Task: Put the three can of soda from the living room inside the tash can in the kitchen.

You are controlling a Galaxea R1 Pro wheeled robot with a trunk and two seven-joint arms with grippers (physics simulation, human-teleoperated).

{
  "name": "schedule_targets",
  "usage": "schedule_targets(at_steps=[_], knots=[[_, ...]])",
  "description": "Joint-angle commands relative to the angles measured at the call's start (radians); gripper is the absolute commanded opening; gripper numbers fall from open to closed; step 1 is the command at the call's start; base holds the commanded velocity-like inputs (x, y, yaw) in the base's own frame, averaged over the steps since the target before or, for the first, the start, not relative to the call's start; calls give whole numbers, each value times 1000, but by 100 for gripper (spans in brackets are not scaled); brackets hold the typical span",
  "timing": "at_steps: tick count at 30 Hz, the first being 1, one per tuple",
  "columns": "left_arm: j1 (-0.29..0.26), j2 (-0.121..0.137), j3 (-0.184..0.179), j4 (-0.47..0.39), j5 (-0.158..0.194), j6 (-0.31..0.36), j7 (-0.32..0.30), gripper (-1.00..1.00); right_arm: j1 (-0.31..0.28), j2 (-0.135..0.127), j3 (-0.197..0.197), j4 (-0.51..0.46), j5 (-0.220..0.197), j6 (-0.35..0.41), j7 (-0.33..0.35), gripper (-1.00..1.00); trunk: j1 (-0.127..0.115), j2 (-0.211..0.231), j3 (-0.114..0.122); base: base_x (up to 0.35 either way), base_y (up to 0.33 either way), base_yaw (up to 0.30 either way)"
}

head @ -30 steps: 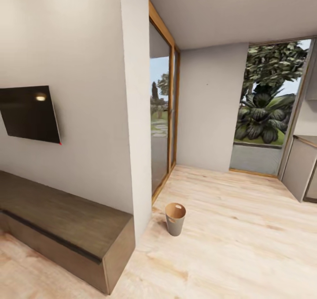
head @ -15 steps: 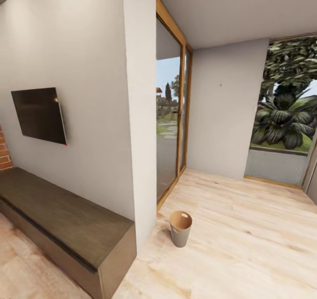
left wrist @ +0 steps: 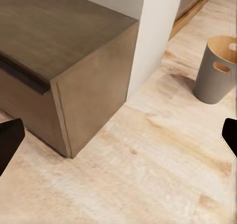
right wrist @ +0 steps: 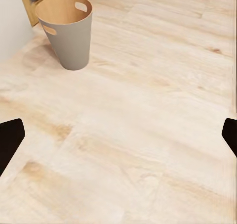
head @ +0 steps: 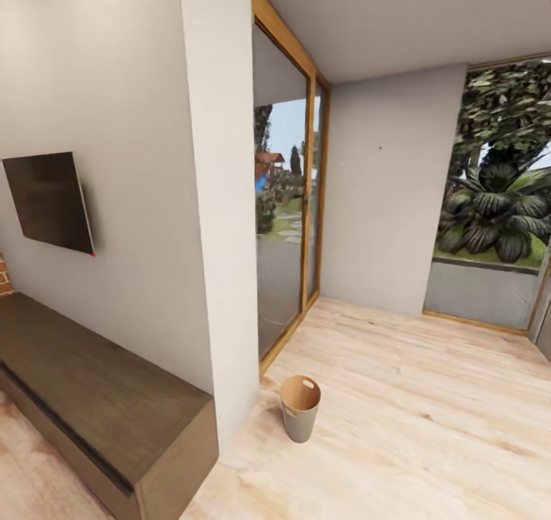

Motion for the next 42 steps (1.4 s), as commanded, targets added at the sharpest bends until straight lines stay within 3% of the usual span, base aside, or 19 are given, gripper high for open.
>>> schedule_targets(at_steps=[1, 14, 17, 32, 38, 39, 42], knots=[[0, 0, 0, 0, 0, 0, 0, 100, 0, 0, 0, 0, 0, 0, 0, 100, 0, 0, 0, 149, -296, 3], [0, 0, 1, 0, 0, 0, 1, 100, 0, 0, 3, -1, 0, 1, 7, 100, 0, 0, 0, 147, -297, 1], [0, 0, 1, 0, 0, 0, 1, 100, 0, 0, 26, 1, -8, 1, 13, 100, 0, 0, 0, 146, -297, 0], [0, 0, 1, 0, 0, 0, 1, 100, -14, -1, 31, 5, -1, 17, 101, 100, 0, 0, 0, 146, -297, 0], [0, 0, 2, 0, 0, 0, 1, 100, -46, 0, 32, -61, -1, 199, 104, 100, 0, 0, 0, 146, -294, 0], [0, 0, 4, 0, 0, 0, 1, 100, -81, 2, 32, -106, 0, 349, 104, 100, 0, 0, 0, 146, -287, 0], [0, 0, 4, 0, 0, 0, 1, 100, -140, 9, 33, -134, 0, 495, 104, 100, 0, 0, 0, 146, -285, 0]])
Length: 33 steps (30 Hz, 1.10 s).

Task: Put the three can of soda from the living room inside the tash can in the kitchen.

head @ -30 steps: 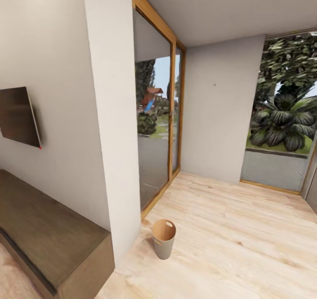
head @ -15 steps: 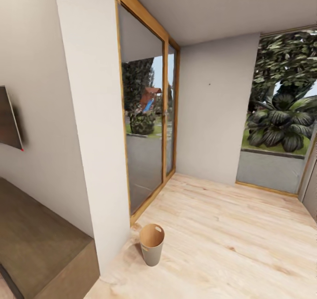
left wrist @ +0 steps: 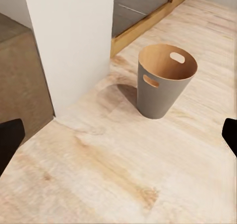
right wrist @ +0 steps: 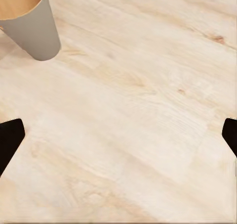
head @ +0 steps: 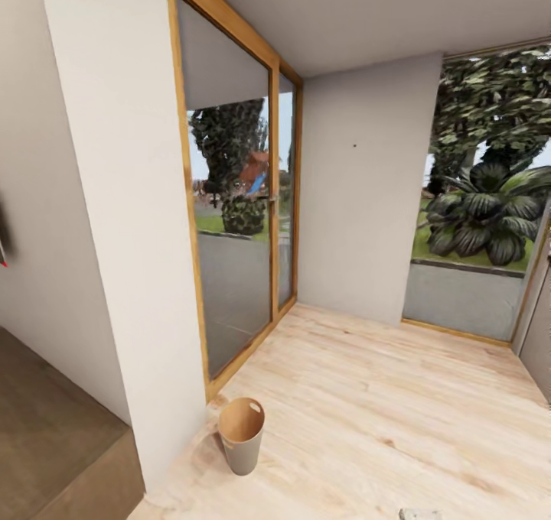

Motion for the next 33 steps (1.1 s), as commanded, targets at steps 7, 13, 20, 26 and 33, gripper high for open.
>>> schedule_targets(at_steps=[7, 13, 20, 26, 33], knots=[[0, 0, 0, 0, 0, 0, 0, 100, -129, 36, 0, -12, 0, 282, -7, 100, 0, 0, 0, 146, -284, 0], [0, 0, -2, -1, 0, 0, 0, 100, -258, 80, 1, -9, 0, 474, -13, 100, 0, 0, 0, 146, -271, 0], [0, 0, -3, 0, 1, 0, 0, 100, -370, 103, 1, 13, 0, 602, -32, 100, 0, 0, 0, 131, -212, 0], [0, 0, -3, 0, 1, 0, -1, 100, -459, 115, 3, 109, -1, 626, -156, 100, 0, 0, 0, 98, -98, 0], [0, 0, -3, -1, 1, 0, -1, 100, -493, 151, 61, 201, -1, 611, -230, 100, 0, 0, 0, 27, -15, 0]])
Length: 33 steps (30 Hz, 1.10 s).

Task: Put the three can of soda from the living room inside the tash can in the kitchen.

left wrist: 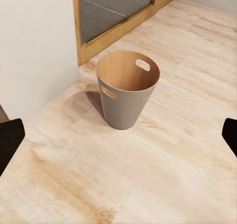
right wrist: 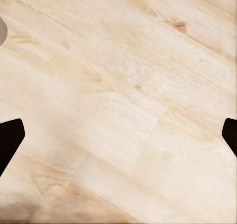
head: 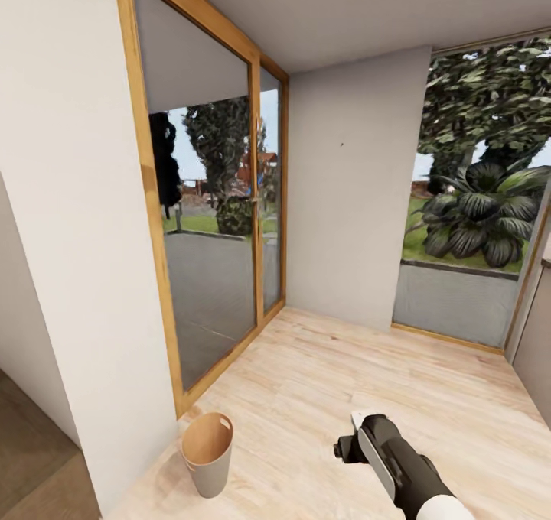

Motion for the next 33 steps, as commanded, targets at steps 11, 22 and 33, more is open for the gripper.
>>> schedule_targets(at_steps=[11, 22, 33], knots=[[0, 0, 2, 1, 0, 0, 0, 100, 20, 26, -2, 23, -41, -263, -9, 100, 0, 0, 0, 3, 175, 6], [0, 0, 3, -1, 0, -1, 0, 100, 66, 27, -26, 33, -85, -418, -18, 100, 0, 0, 6, 0, 58, 193], [0, -1, 2, -2, 0, -1, 0, 100, 68, 27, -26, 53, -83, -425, -40, 100, 0, 0, 12, 0, 2, 241]])
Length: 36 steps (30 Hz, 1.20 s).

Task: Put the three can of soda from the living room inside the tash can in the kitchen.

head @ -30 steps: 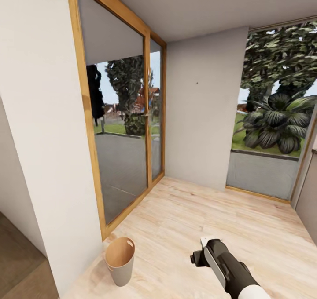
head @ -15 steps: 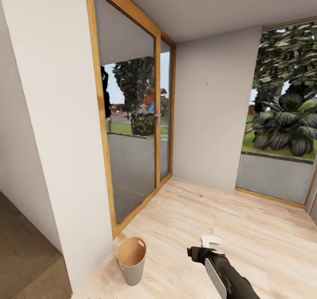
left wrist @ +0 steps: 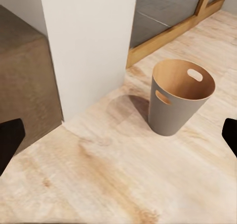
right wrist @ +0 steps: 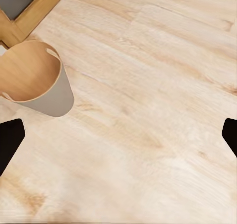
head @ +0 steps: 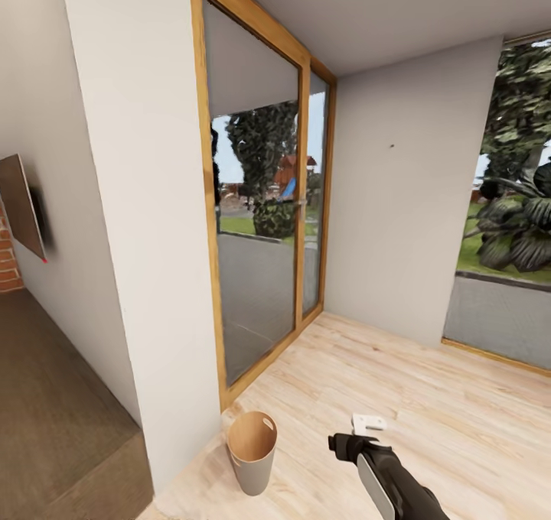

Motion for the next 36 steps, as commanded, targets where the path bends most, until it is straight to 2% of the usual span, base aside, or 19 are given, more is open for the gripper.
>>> schedule_targets(at_steps=[1, 10, 22, 36], knots=[[0, 0, 0, 0, 0, 0, 0, 100, 0, 0, 0, 2, 0, 0, -1, 100, 0, 0, 1, 0, 0, 242], [0, 0, 0, 1, 0, 0, 0, 100, 0, 0, 2, 33, 2, -44, -4, 100, 0, 0, 6, 0, 0, 242], [0, 0, 1, 0, 0, 0, 0, 100, 0, 0, 3, 40, 3, -54, -4, 100, 0, 0, 14, -16, -29, 242], [0, 0, 2, 0, 0, 0, 0, 100, 0, 1, 5, 63, 5, -58, -4, 100, 0, 0, 23, -282, -28, 242]])
